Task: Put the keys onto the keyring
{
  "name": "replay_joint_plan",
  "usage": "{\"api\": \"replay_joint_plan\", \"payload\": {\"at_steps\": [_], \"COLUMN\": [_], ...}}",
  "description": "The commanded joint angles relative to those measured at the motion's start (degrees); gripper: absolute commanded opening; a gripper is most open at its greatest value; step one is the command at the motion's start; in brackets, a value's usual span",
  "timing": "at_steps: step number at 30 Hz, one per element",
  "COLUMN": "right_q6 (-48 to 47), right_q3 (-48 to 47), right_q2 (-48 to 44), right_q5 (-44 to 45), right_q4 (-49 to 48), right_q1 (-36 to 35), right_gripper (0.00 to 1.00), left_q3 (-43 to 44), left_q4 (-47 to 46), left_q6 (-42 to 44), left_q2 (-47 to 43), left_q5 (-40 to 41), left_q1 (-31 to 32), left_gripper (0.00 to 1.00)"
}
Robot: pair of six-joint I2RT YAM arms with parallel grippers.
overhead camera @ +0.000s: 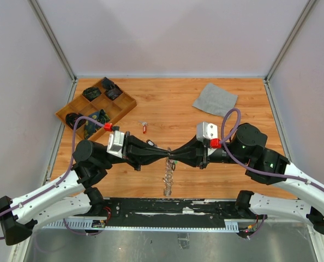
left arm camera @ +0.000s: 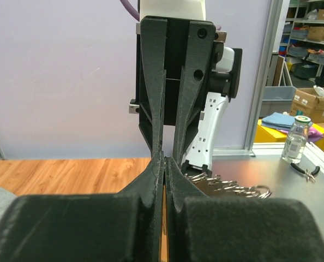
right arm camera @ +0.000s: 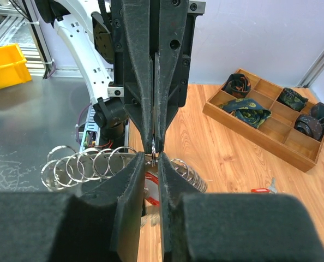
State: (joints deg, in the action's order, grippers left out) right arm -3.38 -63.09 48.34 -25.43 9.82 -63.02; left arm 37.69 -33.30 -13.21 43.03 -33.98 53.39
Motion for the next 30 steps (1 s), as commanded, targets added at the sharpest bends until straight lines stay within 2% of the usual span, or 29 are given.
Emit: {"api": "replay_joint_plan", "payload": {"at_steps": [1, 23, 27, 30], "right_q6": [-1.19, -1.19, -1.19, -1.11], "right_q3": [-1.70, -1.60, -1.69, -1.64], "right_q2": [-0.67, 1.45, 1.50, 1.28], "right_q5": [0.73, 0.65, 0.85, 1.78], "right_q4": [-0.98, -0.51, -0.41, -0.27], "right_q1": [0.18, 0.18, 0.14, 0.18], "right_gripper": [0.15, 0.15, 0.10, 0.02], "left_q3": [1.45, 1.53, 1.38, 1.25], "left_q4": [-2.45, -2.23, -2.04, -2.03], "left_q6": [-0.30, -0.10, 0.03, 0.03], "left_q2": [-0.32, -1.62, -1.97, -2.11], "left_q5": [-0.58, -0.57, -0.39, -0.30], "left_q1": [0.14, 0.14, 0.14, 0.09], "left_gripper": [0.00, 0.00, 0.01, 0.01]}}
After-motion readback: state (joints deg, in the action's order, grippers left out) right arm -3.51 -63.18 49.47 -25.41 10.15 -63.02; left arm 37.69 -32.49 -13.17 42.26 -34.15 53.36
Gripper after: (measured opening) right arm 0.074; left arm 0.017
